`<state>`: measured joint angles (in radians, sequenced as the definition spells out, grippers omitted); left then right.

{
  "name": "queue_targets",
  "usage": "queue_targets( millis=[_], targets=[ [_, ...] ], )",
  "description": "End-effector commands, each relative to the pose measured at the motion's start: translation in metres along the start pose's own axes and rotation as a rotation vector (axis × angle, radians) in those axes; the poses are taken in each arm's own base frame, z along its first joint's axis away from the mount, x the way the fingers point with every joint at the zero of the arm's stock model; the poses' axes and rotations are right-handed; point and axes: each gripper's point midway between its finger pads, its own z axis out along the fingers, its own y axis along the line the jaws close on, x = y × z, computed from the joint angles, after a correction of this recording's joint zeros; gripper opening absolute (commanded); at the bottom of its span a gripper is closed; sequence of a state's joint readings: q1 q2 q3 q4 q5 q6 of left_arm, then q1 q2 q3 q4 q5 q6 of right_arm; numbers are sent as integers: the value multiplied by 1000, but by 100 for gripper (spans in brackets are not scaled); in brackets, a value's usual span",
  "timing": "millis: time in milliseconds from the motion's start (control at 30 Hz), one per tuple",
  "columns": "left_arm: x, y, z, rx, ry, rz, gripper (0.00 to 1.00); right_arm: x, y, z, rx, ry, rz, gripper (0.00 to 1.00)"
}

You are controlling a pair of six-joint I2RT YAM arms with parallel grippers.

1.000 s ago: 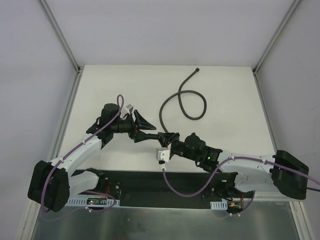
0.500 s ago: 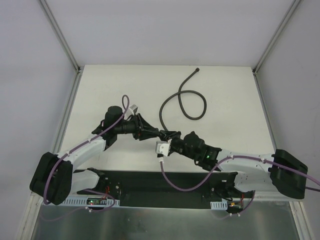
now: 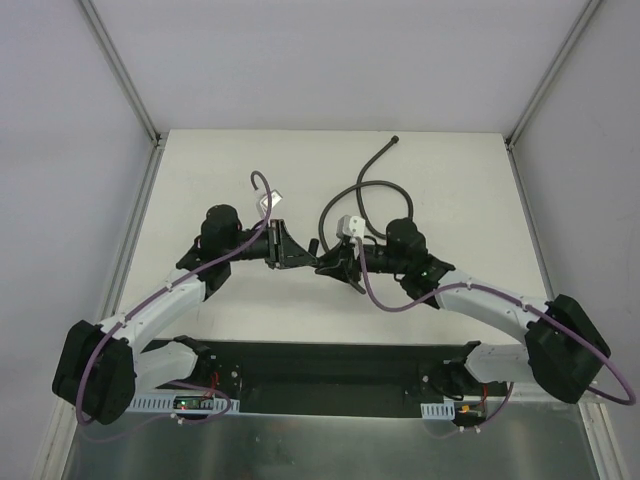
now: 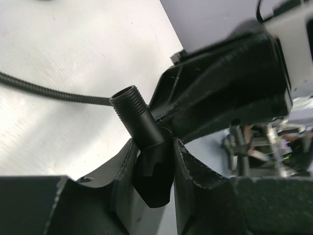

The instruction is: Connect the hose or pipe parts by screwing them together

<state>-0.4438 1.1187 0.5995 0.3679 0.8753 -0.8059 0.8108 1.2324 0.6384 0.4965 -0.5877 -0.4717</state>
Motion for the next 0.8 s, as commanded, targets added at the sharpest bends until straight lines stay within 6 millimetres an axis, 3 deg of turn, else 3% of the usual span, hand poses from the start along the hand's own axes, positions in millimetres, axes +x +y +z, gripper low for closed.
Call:
queue_targets(
  millis=[0,100,233,267,400,433,500,567,600,633,667,767],
  targets=[
    [-5,-12,-8,37,-20,328,0,-43,30,-2,-279,-119,241,1],
    [-8,-10,-9,6,-19,361,0,-45,23,-3,-301,-126,341,5],
    [-20,-13,-10,-40,-65,311,0,-38,1,-7,-167,-142,316,39],
    [-23,-17,-11,-38,-78,309,0,-36,1,-14,-128,-149,286,61],
    [-39,-16,-17,-122,-162,231,0,-33,-21,-29,76,-148,99,80],
    [-42,-9,-19,-173,-186,203,0,-33,-32,-31,172,-137,55,83],
    [-46,-9,-21,-197,-207,168,0,-29,-29,-38,238,-102,-79,85],
    [-48,-6,-22,-226,-215,111,0,-39,-26,-38,320,-100,-345,86],
    [-48,-10,-21,-219,-216,63,0,-27,-22,-38,339,-80,-413,86],
    [-48,-10,-20,-215,-213,28,0,-29,-20,-37,383,-67,-537,86],
    [-46,-12,-19,-208,-203,-6,0,-41,-22,-38,427,-109,-589,85],
    [-46,-19,-18,-188,-203,-107,0,-43,-22,-35,487,-70,-716,82]
  ],
)
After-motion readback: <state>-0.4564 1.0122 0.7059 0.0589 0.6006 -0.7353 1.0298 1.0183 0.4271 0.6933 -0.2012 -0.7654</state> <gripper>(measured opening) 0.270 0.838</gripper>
